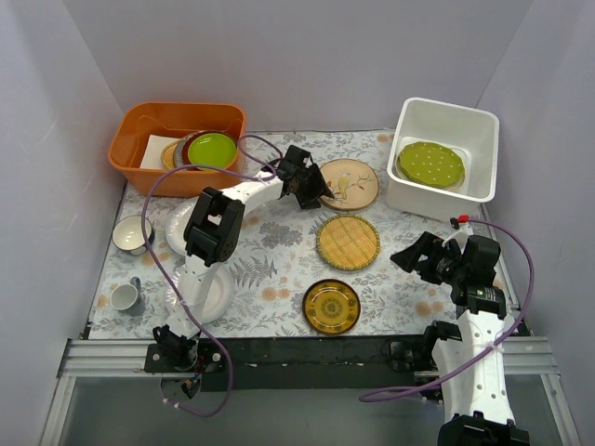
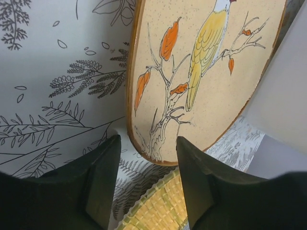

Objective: Place the plates into the plastic bin on the countertop
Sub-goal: Pick up the plate at the center of the board.

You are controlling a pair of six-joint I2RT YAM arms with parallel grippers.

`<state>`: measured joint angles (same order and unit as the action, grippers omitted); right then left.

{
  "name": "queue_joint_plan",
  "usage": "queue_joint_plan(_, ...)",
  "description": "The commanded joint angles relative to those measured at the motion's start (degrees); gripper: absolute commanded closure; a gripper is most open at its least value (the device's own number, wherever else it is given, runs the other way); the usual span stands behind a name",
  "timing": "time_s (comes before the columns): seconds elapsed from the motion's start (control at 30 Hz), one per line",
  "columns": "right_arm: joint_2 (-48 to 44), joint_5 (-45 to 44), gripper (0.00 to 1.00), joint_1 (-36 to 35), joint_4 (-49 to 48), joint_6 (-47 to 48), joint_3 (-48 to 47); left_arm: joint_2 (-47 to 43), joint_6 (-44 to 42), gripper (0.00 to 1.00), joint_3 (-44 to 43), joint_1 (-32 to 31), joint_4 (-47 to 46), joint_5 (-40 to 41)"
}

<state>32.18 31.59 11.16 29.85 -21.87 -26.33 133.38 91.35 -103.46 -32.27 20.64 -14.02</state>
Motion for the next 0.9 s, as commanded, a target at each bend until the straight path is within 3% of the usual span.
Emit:
queue_joint_plan(0.0,0.1,0.8,0.16,-0.3,-2.1,0.2,0.3,2.1,-0.4,0.53,-2.2,0.4,0.7,-1.2)
queue_joint_plan(0.1,0.2,0.9,0.16,-0.3,-2.3,0.3,0.4,3.2,-0.3,0.55,-2.8,0.5,0.7,-0.9)
queue_joint_plan(0.53,0.7,1.0,0.16,-0.2,-3.0,0.4,1.6,6.8,-0.3,1.0,-3.6,0.9,0.9,-0.7)
queue_joint_plan(0.87,0.8,1.4,0.17,-0.3,-3.5,0.3,2.1,1.9,2.3,1.0,2.2,2.9,-1.9,-1.7)
